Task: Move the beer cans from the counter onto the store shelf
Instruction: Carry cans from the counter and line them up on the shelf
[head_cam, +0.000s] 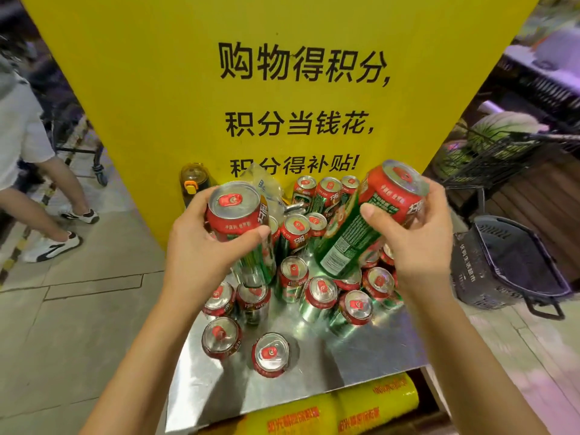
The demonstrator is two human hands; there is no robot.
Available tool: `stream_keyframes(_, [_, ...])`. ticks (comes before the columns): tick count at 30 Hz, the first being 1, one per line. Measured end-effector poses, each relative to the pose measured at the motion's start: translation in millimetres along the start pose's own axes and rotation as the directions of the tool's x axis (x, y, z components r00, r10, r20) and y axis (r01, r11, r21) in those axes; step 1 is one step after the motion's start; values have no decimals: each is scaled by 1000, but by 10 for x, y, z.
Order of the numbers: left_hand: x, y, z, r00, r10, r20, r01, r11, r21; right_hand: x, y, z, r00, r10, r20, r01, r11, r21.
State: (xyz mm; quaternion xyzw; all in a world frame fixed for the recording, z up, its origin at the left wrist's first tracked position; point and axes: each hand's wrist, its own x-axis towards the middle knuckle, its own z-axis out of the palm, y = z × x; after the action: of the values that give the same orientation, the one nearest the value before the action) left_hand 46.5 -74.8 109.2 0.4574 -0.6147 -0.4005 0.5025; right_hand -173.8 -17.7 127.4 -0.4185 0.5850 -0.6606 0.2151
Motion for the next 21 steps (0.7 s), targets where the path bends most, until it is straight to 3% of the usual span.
stream_keyframes(7, [-775,307,-141,994,-55,-98,36,982,-185,-575,-224,-279,966,70,248,-88,994,61])
stream_keyframes(12, [-1484,541,-292,974,-82,-212,43,982,-183,-1015,-273,-359,914,98,393,-149,984,101])
stream_keyframes(18, [-2480,662,-666,872,-133,-471,111,991,-74,-1598,-352,-200,783,69,618,-198,970,143])
stream_keyframes(21, [-3046,722,-905,788,-144,-599,155,987,-34,-1947,-397,7,665,45,746,-225,964,142])
